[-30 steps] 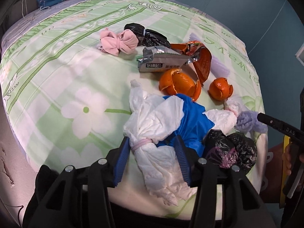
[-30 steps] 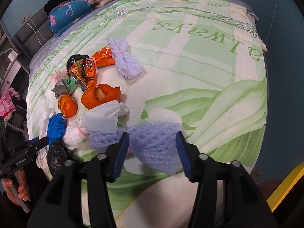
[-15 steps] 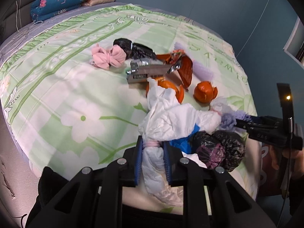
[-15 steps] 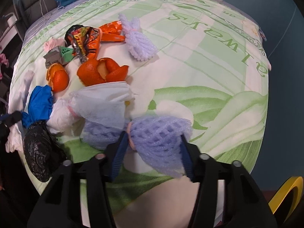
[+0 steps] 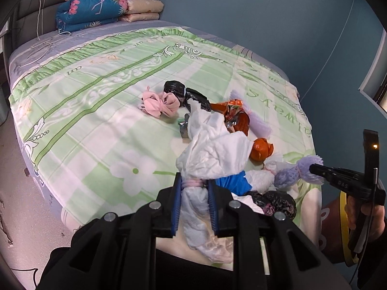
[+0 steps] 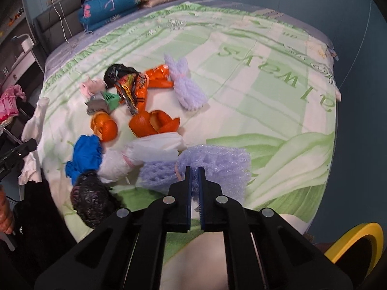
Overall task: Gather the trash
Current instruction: 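Lift both held items and carry them over the yellow-rimmed bin, then open both tools to drop the tissue and foam net into the bin, then move both tools back over the trash pile on the bed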
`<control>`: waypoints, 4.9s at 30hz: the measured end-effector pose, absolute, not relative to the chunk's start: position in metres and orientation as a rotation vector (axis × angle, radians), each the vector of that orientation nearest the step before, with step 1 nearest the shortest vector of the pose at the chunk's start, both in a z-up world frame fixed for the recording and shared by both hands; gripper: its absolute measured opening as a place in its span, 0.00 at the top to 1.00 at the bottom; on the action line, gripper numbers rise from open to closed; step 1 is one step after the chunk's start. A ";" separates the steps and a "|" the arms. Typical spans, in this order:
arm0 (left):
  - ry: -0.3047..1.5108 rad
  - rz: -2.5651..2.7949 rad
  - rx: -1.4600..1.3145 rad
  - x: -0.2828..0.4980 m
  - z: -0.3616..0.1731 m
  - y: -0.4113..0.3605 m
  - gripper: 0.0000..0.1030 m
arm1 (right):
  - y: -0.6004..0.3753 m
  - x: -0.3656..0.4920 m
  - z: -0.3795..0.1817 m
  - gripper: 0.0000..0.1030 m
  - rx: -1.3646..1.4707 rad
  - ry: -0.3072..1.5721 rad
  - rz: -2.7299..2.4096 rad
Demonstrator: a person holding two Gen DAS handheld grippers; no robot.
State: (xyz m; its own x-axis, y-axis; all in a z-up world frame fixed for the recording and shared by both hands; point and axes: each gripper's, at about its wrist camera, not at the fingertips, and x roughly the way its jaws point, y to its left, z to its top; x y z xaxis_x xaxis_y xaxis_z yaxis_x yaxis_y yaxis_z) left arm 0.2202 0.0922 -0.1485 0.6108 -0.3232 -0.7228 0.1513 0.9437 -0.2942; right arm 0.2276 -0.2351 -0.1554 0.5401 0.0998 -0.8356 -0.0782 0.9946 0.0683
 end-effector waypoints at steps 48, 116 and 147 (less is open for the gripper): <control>0.706 -0.814 0.049 0.136 -0.036 -0.194 0.82 | -0.440 -0.049 0.008 0.95 0.325 0.491 -0.383; 0.702 -0.503 -0.027 0.175 -0.057 -0.071 0.16 | -0.364 0.043 -0.008 0.40 0.341 0.537 -0.078; 0.903 -0.273 -0.121 0.234 -0.157 0.038 0.16 | -0.240 0.235 -0.106 0.40 0.233 0.840 0.152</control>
State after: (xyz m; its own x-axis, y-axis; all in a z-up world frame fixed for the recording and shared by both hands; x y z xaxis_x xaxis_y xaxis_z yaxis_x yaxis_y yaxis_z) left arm 0.2340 0.0385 -0.1571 0.5873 -0.2845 -0.7577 0.1836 0.9586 -0.2177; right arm 0.2354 -0.2405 -0.1058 0.6591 0.2246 -0.7177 -0.0414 0.9638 0.2636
